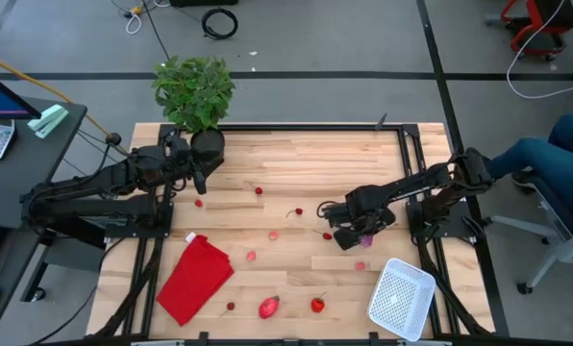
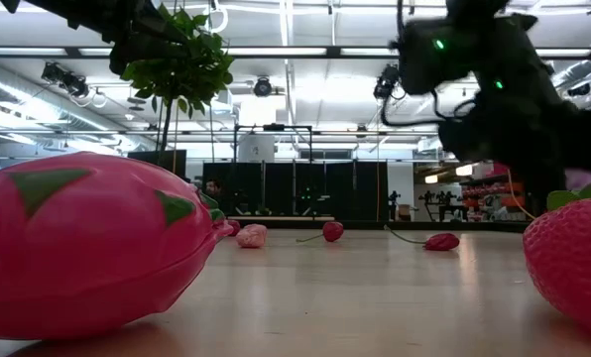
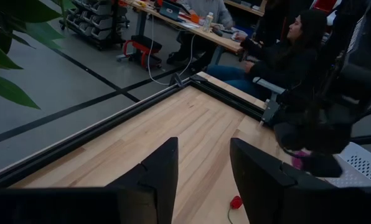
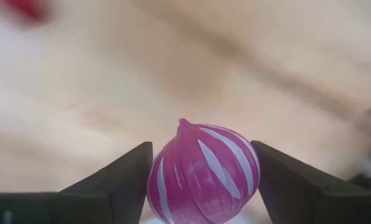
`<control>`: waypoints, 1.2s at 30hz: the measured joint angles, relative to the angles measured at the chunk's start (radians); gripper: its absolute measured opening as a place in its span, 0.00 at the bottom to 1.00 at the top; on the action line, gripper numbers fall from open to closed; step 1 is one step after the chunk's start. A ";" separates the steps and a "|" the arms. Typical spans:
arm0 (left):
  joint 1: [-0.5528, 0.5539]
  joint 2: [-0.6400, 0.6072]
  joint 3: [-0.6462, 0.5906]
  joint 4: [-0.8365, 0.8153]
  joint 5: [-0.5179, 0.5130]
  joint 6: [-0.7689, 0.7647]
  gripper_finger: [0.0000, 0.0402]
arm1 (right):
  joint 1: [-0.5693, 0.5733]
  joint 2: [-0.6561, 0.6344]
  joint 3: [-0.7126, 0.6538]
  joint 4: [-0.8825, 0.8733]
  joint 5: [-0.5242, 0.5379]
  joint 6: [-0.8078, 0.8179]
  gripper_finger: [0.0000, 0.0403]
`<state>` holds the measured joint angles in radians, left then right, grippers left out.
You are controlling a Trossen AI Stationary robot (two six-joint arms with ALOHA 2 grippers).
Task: Pick and placing Produce into tupperware
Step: Put the purple onion into the white basket
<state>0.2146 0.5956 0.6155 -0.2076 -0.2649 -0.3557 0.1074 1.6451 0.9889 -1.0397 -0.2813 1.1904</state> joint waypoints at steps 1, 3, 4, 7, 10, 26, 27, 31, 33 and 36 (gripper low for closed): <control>0.000 0.000 0.000 0.000 0.000 0.000 0.37 | 0.000 0.000 0.025 0.000 -0.038 -0.014 0.67; 0.000 0.000 0.000 0.000 0.000 0.000 0.36 | 0.000 0.000 0.075 -0.003 -0.127 -0.043 0.67; 0.000 0.000 0.000 0.000 0.000 0.000 0.36 | 0.001 0.000 0.101 -0.003 -0.178 -0.049 0.67; 0.000 0.000 0.000 0.000 0.000 0.000 0.35 | 0.025 -0.001 0.192 -0.007 -0.322 -0.054 0.67; 0.000 0.000 0.000 0.000 0.000 0.000 0.36 | 0.070 -0.002 0.285 -0.011 -0.404 -0.023 0.67; 0.000 0.000 0.000 -0.010 0.000 0.004 0.36 | 0.475 -0.004 0.394 -0.291 -0.311 0.544 0.67; 0.000 0.000 0.000 -0.010 0.000 0.009 0.36 | 0.491 -0.004 0.394 -0.289 -0.311 0.577 0.67; 0.000 0.000 0.000 -0.010 0.000 0.027 0.37 | 0.541 -0.004 0.394 -0.226 -0.304 0.686 0.67; 0.000 0.000 0.000 -0.010 0.000 0.027 0.38 | 0.560 -0.004 0.394 -0.211 -0.293 0.725 0.67; 0.000 0.000 0.000 -0.019 0.000 0.027 0.38 | 0.581 -0.004 0.394 -0.212 -0.252 0.789 0.68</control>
<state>0.2150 0.5953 0.6155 -0.2262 -0.2649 -0.3287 0.6881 1.6409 1.3827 -1.2515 -0.5331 1.9797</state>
